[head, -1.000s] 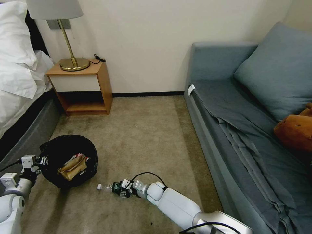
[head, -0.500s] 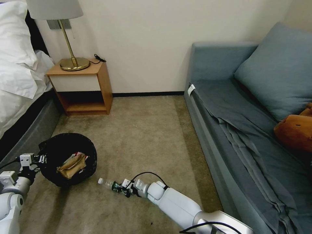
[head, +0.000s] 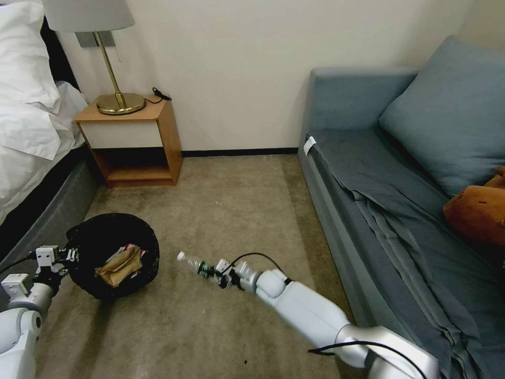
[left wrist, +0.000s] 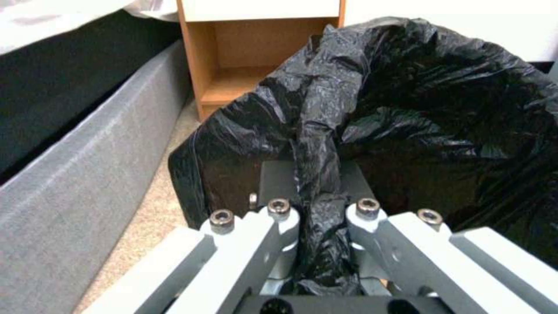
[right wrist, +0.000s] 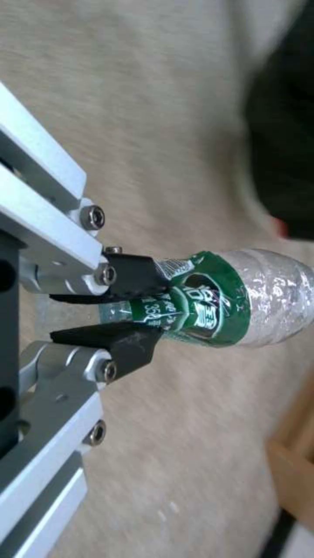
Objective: Pick up the trash bin, then pick up the garbage on the floor and place it into the trash bin.
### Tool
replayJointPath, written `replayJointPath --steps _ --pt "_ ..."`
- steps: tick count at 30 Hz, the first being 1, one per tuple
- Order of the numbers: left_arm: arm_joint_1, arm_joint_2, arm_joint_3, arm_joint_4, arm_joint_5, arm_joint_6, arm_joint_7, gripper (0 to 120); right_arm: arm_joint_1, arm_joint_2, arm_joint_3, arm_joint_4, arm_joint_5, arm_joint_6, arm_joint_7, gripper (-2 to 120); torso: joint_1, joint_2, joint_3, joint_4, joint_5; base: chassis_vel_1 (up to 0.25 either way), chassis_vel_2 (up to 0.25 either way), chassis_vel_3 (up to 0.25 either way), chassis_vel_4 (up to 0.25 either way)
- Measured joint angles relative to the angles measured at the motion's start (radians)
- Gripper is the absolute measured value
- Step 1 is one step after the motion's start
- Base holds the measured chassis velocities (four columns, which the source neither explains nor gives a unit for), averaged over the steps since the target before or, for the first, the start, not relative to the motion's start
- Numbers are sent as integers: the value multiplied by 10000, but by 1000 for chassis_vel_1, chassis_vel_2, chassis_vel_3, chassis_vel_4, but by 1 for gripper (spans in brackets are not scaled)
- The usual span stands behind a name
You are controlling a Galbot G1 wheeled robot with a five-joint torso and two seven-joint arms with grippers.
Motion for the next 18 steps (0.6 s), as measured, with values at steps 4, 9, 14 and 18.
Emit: replayJointPath --steps 4,9,14,18 --pt "-48 -100 87 -13 100 30 -1 4 358 -326 49 918 707 -248 60 4 0 0 0 1 0 0 0 0 0" --pt "-132 -161 156 -73 203 128 -1 4 785 -589 -180 2251 1644 -845 232 4 0 0 0 -1 0 0 0 0 0" --pt "-208 -325 250 -275 349 314 -45 4 1772 -343 -1044 4050 3151 -1792 711 4 0 0 -1 3 -2 0 0 0 0" --pt "-195 -441 263 -446 393 392 -58 4 2049 38 -1457 4273 3797 -1984 971 4 0 0 -1 3 -3 0 0 0 0"
